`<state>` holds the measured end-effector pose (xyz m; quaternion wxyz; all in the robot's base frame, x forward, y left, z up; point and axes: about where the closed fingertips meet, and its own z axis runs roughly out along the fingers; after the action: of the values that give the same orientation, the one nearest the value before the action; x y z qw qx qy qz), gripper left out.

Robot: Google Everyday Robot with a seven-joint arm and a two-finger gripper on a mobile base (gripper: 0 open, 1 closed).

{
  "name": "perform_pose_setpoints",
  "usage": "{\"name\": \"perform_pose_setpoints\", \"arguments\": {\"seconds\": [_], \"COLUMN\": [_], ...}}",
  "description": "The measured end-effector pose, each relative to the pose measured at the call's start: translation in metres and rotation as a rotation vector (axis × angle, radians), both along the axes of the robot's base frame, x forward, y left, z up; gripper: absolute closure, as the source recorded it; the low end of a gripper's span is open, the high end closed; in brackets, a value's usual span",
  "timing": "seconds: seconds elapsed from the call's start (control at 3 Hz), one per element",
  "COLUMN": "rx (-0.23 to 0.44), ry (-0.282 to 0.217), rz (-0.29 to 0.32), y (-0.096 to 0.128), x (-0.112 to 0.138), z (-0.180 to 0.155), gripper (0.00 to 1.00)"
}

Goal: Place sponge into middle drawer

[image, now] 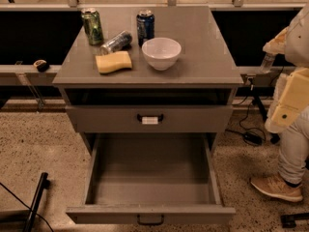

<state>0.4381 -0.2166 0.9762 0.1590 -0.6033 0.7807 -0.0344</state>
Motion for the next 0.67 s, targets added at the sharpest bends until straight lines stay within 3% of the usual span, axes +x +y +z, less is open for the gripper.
{"name": "perform_pose_setpoints", "arguments": {"seconds": [0.33,0.67], "rx": [0.000,-0.004], "ry": [0.000,-0.025], "rz": [0.000,0.082], "y": [0.000,0.032], "x": [0.000,0.034], "z": [0.000,0.000], "gripper": [0.00,0.00]}}
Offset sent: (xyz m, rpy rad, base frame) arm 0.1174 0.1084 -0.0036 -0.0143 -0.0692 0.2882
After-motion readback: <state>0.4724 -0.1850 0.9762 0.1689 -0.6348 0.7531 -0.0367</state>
